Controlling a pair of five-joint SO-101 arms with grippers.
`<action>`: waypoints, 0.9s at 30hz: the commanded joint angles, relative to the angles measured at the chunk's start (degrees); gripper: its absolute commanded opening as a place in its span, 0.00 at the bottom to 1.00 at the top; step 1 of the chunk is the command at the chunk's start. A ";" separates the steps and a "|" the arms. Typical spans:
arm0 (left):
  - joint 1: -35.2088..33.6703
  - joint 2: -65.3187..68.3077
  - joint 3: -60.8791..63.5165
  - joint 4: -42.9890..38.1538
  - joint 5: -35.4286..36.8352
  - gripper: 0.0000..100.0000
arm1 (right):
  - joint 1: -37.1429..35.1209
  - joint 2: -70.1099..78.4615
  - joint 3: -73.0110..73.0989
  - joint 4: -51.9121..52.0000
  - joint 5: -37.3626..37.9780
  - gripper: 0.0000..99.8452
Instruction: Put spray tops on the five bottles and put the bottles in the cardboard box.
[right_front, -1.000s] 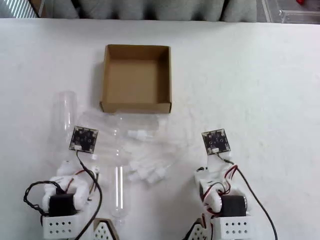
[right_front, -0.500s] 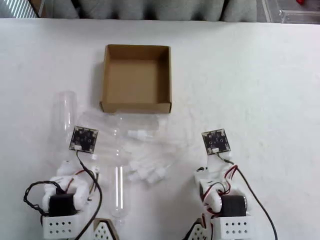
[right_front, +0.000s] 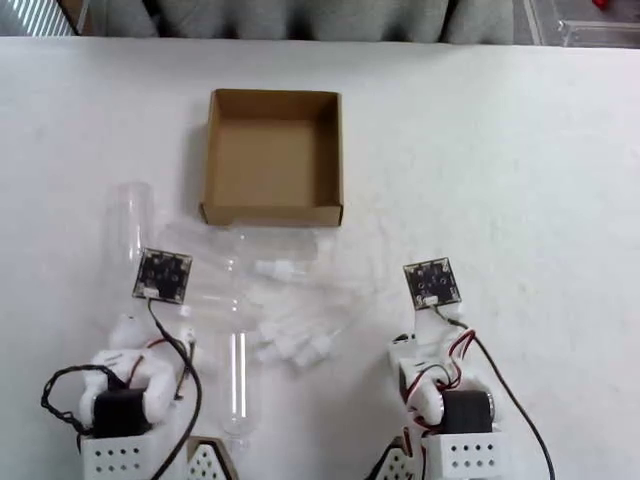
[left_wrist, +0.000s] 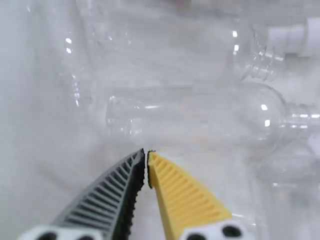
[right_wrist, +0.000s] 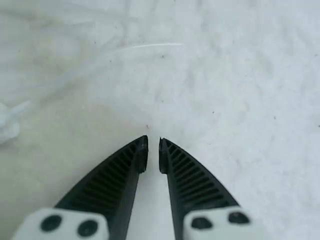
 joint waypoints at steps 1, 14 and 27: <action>-0.57 0.31 -7.56 -3.52 -0.62 0.02 | 1.27 -0.75 0.44 0.13 0.35 0.02; -0.40 0.75 -14.51 -0.88 -22.24 0.02 | 3.82 -0.75 0.44 0.13 0.35 0.02; -0.22 29.49 -40.26 6.77 -28.40 0.02 | 6.46 -0.75 0.44 0.13 0.44 0.02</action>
